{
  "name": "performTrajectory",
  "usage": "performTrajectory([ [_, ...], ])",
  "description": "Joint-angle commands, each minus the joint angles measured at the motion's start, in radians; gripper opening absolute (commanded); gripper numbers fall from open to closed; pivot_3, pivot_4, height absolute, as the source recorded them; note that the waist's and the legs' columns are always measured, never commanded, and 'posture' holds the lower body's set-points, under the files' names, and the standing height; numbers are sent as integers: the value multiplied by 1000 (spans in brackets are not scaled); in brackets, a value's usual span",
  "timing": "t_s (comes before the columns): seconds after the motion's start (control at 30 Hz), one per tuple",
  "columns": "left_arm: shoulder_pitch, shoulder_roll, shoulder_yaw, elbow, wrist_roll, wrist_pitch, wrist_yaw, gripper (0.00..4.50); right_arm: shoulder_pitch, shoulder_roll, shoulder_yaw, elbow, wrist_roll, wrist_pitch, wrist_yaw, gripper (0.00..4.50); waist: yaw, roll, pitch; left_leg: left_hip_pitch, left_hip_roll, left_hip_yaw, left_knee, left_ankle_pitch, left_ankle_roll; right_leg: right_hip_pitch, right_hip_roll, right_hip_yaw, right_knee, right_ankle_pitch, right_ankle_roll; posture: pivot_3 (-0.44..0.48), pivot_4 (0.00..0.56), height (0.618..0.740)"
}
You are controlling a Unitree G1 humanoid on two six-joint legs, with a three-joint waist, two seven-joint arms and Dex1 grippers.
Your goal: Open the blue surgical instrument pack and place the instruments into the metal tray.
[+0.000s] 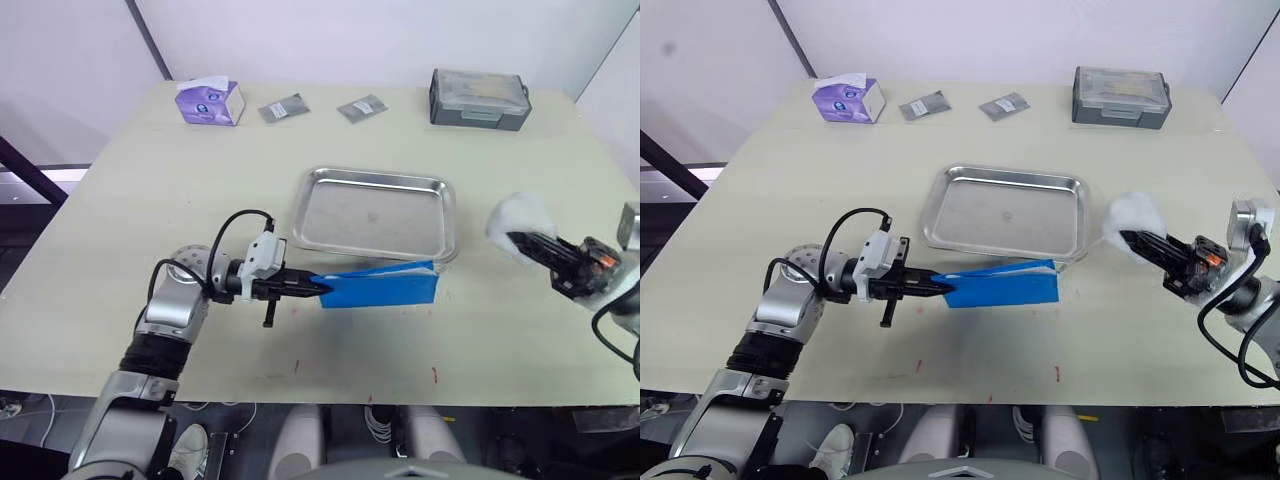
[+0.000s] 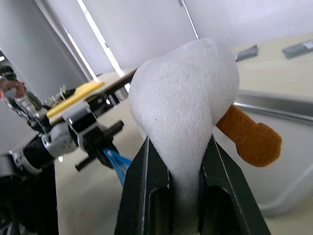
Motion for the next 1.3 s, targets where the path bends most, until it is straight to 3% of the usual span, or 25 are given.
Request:
performTrajectory([
  [0.03, -15, 4, -8, -5, 10, 24, 2, 0, -103, -14, 6, -91, 36, -5, -51, 20, -3, 0, 0, 0, 0, 0, 0, 0, 0, 0, 0, 0, 0, 0, 0, 0, 150, 740],
  [0.2, -44, -26, -42, 12, 35, 9, 0, 0, -323, -30, 313, -118, -268, -91, 12, 20, -4, 1, 1, 0, 0, 0, 0, 0, 0, -1, 1, 1, 0, 0, 0, 0, 150, 740],
  [0.6, -51, -41, -55, 24, 45, 5, 0, 0, -554, 65, 644, -35, -622, -250, 111, 20, 0, 1, 1, -5, -1, -4, 1, 0, 0, -2, 0, -3, -2, 0, 0, 0, 150, 740],
  [0.97, -51, -41, -53, 30, 47, 11, 7, 0, -686, 217, 752, 32, -753, -340, 154, 20, -2, 2, 1, -4, -1, -4, 1, 0, 0, -2, 0, -2, 0, 0, 0, 0, 150, 740],
  [1.3, -52, -44, -55, 41, 50, 12, 9, 0, -707, 304, 804, 71, -829, -447, 213, 20, -1, 2, 1, -4, -1, -4, 1, 0, 0, -2, 0, -3, 0, 0, 0, 0, 150, 740],
])
